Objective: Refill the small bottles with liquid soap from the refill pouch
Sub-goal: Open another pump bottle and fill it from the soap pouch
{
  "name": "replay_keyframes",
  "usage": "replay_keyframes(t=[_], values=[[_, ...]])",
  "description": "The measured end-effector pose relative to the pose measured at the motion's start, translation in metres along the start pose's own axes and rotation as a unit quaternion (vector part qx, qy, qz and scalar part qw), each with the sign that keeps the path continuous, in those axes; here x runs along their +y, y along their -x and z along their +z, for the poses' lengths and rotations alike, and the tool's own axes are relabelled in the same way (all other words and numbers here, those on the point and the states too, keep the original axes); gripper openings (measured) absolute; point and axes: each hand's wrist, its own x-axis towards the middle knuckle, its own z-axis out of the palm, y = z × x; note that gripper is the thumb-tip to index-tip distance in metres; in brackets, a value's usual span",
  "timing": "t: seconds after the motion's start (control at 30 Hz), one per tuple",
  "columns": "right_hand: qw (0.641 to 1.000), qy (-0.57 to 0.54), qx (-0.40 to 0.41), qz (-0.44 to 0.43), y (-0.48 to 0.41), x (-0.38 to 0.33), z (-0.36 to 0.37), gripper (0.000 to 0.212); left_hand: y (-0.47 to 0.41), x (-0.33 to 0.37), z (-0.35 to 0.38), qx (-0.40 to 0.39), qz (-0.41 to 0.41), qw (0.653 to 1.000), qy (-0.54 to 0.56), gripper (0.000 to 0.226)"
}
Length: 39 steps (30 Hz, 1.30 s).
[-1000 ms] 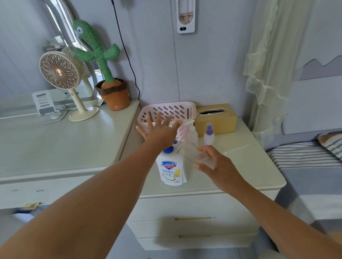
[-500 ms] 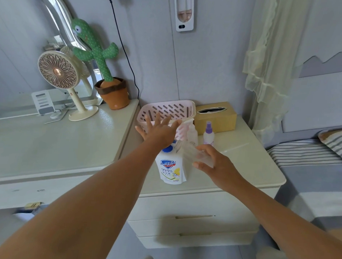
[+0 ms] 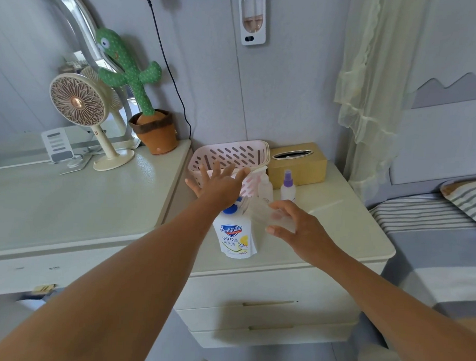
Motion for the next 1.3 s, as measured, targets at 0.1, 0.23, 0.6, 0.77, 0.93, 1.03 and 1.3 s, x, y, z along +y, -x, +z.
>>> replay_keyframes(t=[0.1,0.23,0.6,0.77,0.93,1.03,1.3], values=[[1.0,-0.003,0.005,0.0,0.001,-0.001,-0.001,0.04,0.006,0.004,-0.007,0.001,-0.011,1.0,0.02,0.056],[1.0,-0.008,0.015,-0.009,-0.001,-0.006,-0.006,0.04,0.016,0.011,-0.028,0.011,0.006,1.0,-0.008,0.051],[1.0,0.007,0.004,-0.005,0.001,-0.003,-0.001,0.043,0.016,0.005,-0.011,0.001,-0.015,0.999,0.038,0.051],[1.0,-0.001,0.006,-0.004,-0.002,-0.006,-0.003,0.04,0.018,0.008,-0.026,0.031,0.013,0.999,-0.008,0.051],[1.0,0.001,0.007,-0.005,-0.004,-0.003,-0.001,0.04,0.011,0.006,-0.018,0.031,-0.007,0.999,0.005,0.049],[1.0,0.004,0.0,0.001,-0.002,-0.001,0.003,0.042,0.013,0.005,-0.01,0.013,-0.024,0.999,0.032,0.05],[1.0,-0.001,0.01,-0.008,-0.004,-0.007,-0.002,0.04,0.009,0.005,-0.021,0.022,-0.004,1.0,-0.002,0.05]])
